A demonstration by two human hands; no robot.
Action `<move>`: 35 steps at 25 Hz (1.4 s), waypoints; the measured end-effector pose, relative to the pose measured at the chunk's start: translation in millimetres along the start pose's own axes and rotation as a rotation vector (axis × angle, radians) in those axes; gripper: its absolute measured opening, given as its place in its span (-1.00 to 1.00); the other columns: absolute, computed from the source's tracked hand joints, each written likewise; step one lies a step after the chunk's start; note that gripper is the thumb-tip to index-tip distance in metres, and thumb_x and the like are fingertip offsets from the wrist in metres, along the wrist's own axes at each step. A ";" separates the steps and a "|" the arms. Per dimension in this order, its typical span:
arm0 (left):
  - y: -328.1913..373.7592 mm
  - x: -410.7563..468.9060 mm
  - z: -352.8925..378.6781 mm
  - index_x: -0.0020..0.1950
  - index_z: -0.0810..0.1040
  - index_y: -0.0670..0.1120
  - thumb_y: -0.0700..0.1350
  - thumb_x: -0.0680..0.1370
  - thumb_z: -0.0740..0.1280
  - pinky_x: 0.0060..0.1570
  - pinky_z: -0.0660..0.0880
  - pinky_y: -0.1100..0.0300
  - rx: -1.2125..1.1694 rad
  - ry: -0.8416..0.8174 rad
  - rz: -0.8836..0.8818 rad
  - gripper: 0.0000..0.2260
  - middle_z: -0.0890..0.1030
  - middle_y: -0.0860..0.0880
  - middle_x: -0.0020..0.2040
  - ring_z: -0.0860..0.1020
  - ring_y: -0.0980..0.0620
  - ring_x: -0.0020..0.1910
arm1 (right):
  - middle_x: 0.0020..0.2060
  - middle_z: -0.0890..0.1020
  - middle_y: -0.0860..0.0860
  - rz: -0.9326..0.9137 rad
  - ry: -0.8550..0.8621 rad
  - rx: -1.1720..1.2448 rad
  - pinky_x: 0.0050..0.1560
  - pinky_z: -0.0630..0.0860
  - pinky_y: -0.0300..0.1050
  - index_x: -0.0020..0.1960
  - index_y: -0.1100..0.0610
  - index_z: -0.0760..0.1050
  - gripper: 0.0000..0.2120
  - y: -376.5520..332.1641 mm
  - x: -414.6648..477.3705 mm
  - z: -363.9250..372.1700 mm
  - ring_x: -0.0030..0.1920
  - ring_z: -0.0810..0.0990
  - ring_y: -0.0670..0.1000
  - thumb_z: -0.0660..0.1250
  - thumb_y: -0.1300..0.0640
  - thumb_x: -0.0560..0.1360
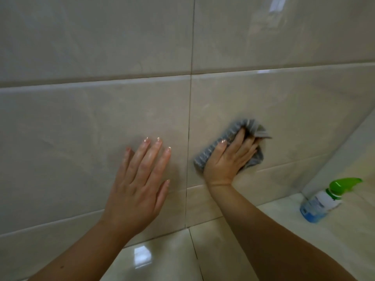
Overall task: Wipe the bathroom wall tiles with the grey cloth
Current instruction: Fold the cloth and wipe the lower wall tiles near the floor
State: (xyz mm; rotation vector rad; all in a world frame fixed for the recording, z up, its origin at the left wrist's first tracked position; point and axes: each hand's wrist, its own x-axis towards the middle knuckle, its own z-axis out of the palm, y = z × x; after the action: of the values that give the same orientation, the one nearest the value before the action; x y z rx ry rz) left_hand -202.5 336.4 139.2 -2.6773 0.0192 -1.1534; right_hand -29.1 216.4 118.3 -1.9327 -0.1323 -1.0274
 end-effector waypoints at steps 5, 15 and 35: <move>9.9 15.9 3.8 0.57 0.18 -0.19 -0.02 0.60 0.20 0.52 0.10 -0.23 -0.014 0.007 -0.008 -0.43 0.19 -0.23 0.56 0.10 -0.19 0.58 | 0.49 0.21 0.30 -0.215 -0.030 0.055 0.46 -0.01 0.36 0.50 0.12 0.22 -0.51 -41.7 50.2 -12.0 0.49 0.07 0.39 0.03 -0.01 0.61; 55.0 59.5 12.9 0.57 0.16 -0.18 -0.03 0.61 0.18 0.52 0.10 -0.22 -0.076 0.040 0.066 -0.44 0.22 -0.22 0.56 0.14 -0.19 0.57 | 0.46 0.24 0.33 0.072 -0.067 0.026 0.43 0.09 0.38 0.50 0.22 0.22 -0.47 21.9 54.3 -15.8 0.47 0.14 0.39 -0.02 -0.01 0.61; 95.1 120.5 35.0 0.55 0.23 -0.21 -0.06 0.61 0.20 0.52 0.09 -0.22 -0.042 0.068 0.168 -0.47 0.24 -0.22 0.55 0.14 -0.19 0.57 | 0.47 0.26 0.28 0.155 0.106 0.059 0.45 0.03 0.27 0.48 0.20 0.27 -0.46 102.8 156.3 -29.3 0.47 0.18 0.37 -0.05 -0.01 0.59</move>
State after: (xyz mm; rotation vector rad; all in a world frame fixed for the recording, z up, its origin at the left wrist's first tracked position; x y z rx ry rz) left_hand -86.9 238.6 182.2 -2.6128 0.2772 -1.2016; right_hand 102.1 88.4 166.0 -1.8006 0.0464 -1.0083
